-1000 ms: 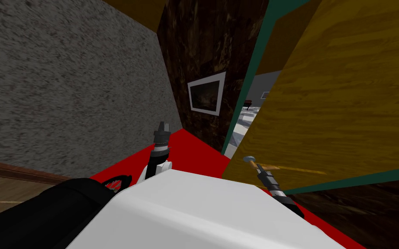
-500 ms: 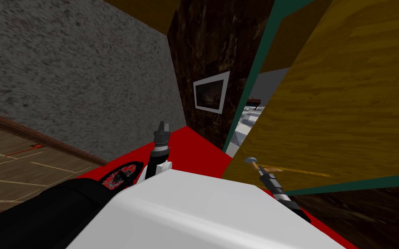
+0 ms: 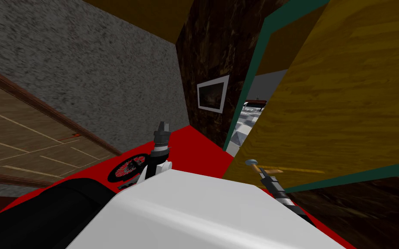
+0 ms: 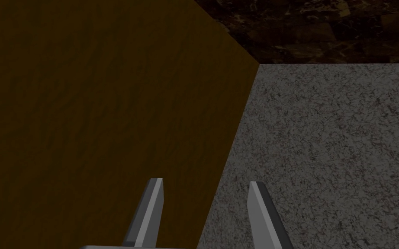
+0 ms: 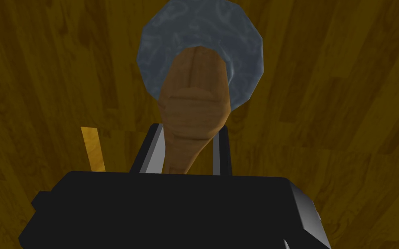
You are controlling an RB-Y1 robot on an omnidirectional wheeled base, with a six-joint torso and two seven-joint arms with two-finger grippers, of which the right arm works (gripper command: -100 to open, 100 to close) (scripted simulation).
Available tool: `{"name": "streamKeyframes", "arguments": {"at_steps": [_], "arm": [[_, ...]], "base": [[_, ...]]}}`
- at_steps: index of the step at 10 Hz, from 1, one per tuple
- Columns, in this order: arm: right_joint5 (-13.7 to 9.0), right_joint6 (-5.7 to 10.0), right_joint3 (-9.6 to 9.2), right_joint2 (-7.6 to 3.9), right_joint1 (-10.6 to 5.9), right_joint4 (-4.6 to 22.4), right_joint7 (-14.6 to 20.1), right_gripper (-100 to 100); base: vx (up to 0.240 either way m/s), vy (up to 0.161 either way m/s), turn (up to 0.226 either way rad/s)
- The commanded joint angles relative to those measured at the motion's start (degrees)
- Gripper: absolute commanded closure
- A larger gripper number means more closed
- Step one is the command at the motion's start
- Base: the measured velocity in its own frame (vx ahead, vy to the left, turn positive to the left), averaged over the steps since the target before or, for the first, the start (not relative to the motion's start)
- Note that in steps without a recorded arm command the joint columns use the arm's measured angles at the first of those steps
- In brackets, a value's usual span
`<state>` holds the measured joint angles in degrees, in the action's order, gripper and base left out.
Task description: Pull the door open
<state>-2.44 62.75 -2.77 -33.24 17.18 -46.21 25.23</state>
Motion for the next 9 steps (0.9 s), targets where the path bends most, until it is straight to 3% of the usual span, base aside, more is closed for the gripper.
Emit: {"name": "streamKeyframes", "arguments": {"at_steps": [1, 9], "arm": [[0.01, 0.75, -0.07, -0.23, 0.02, 0.56, 0.15, 100], [0.09, 4.64, -0.46, -1.44, 0.1, 3.42, 0.94, 100]], "base": [[-0.106, -0.01, 0.163], [-0.195, -0.075, 0.158]]}}
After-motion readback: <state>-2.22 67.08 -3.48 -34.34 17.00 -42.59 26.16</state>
